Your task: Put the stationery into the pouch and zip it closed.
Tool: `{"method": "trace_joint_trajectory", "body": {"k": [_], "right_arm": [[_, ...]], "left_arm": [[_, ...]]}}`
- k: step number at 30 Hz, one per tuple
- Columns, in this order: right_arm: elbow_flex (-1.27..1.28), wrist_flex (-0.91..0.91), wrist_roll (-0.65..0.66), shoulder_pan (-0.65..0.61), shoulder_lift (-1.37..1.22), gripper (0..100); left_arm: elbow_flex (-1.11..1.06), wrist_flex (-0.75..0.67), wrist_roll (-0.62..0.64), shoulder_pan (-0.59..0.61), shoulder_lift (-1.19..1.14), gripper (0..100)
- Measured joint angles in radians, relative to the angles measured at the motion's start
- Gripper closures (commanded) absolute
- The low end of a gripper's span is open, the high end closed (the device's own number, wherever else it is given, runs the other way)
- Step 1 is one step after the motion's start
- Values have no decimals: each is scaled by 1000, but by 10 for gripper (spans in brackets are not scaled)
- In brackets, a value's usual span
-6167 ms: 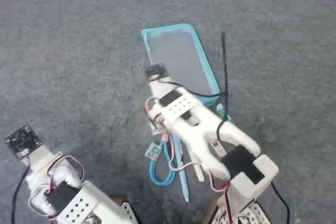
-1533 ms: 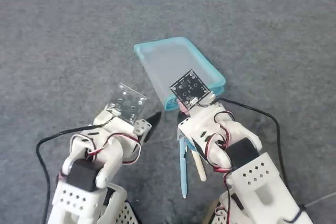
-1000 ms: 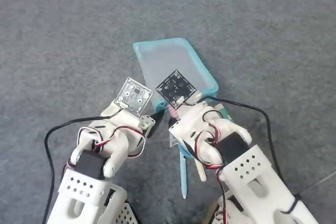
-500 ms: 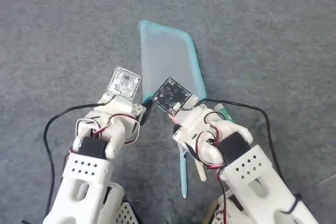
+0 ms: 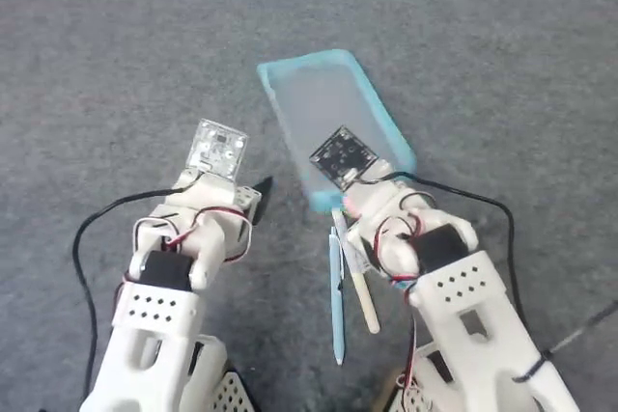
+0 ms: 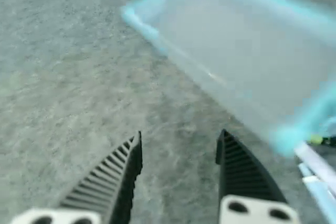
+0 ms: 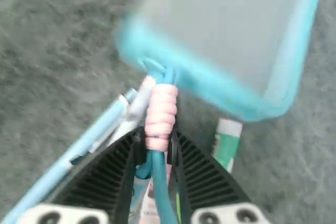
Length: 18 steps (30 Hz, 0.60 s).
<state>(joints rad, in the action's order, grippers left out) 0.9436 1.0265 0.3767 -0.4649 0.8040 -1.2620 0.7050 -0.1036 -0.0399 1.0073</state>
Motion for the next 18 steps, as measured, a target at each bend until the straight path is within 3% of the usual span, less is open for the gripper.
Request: {"method": "trace_joint_trajectory", "body": {"k": [7,13,18], "right_arm": [[-5,-2,0,31,0,992],[-161,61,-48,-25,0,992],[-282,150,-100,-95,0,992]], "left_arm": [[0,0,-2,49,0,778],[2,54,-5,-66,0,740],[44,170,-5,-84,0,710]]}}
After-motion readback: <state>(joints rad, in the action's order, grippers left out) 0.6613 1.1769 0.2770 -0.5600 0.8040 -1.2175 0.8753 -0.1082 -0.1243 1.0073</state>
